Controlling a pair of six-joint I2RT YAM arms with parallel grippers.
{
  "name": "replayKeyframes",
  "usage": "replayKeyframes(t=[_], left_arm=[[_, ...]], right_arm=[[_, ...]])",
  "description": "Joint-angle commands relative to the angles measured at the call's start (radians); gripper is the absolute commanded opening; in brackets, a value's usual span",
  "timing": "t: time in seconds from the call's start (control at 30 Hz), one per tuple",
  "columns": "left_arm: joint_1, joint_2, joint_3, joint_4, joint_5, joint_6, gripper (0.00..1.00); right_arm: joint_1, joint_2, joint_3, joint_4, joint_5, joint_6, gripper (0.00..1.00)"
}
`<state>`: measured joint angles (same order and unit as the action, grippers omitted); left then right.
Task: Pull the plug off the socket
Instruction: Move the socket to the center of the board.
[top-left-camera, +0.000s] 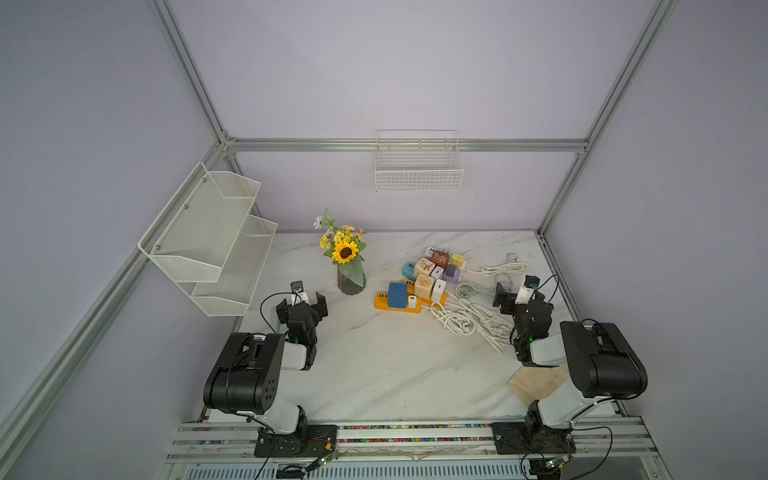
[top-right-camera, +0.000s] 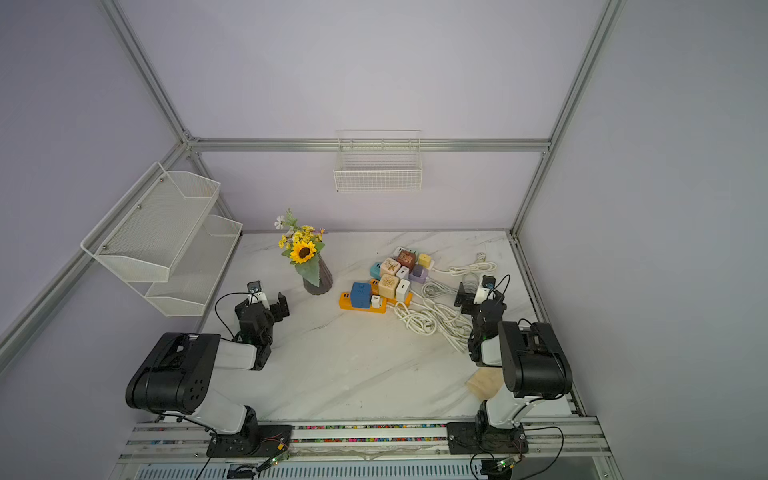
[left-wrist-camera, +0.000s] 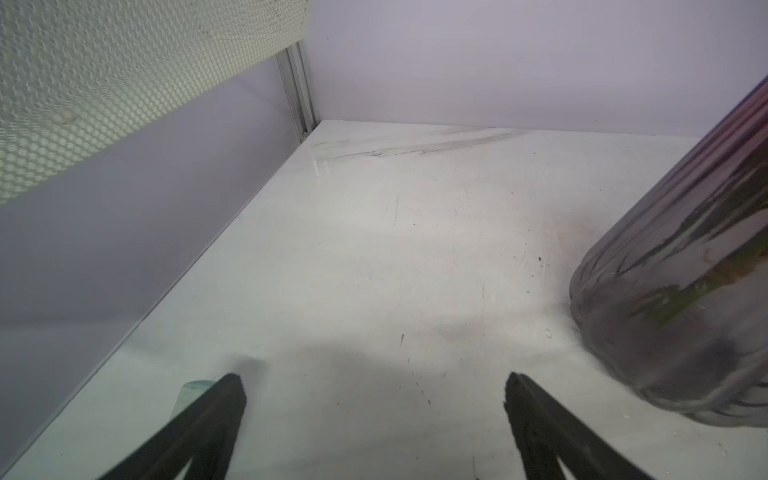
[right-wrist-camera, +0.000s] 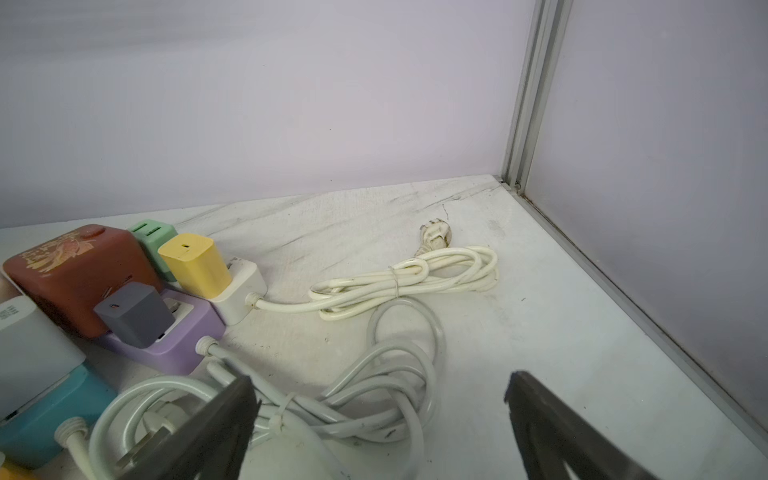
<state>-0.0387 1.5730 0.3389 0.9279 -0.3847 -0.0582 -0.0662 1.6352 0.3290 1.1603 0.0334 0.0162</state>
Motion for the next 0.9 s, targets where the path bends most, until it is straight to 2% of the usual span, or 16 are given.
replayKeyframes(t=[0.0, 0.63, 0.73, 0.87], left_arm=[[0.009, 0.001, 0.029, 0.049, 0.011, 0.018, 1.0], [0.009, -0.003, 0.028, 0.053, 0.018, 0.028, 1.0], [-0.007, -0.071, 0.064, -0.058, 0.026, 0.06, 1.0], [-0.023, -0.203, 0.209, -0.397, 0.008, 0.056, 1.0]], right_arm=[[0.004, 0.009, 0.013, 0.031, 0.006, -0.009, 0.97], [0.004, 0.004, 0.01, 0.033, 0.01, -0.011, 0.97], [0.003, -0.068, 0.026, -0.044, 0.004, -0.017, 0.97], [0.004, -0.213, 0.102, -0.248, 0.057, 0.013, 0.97]])
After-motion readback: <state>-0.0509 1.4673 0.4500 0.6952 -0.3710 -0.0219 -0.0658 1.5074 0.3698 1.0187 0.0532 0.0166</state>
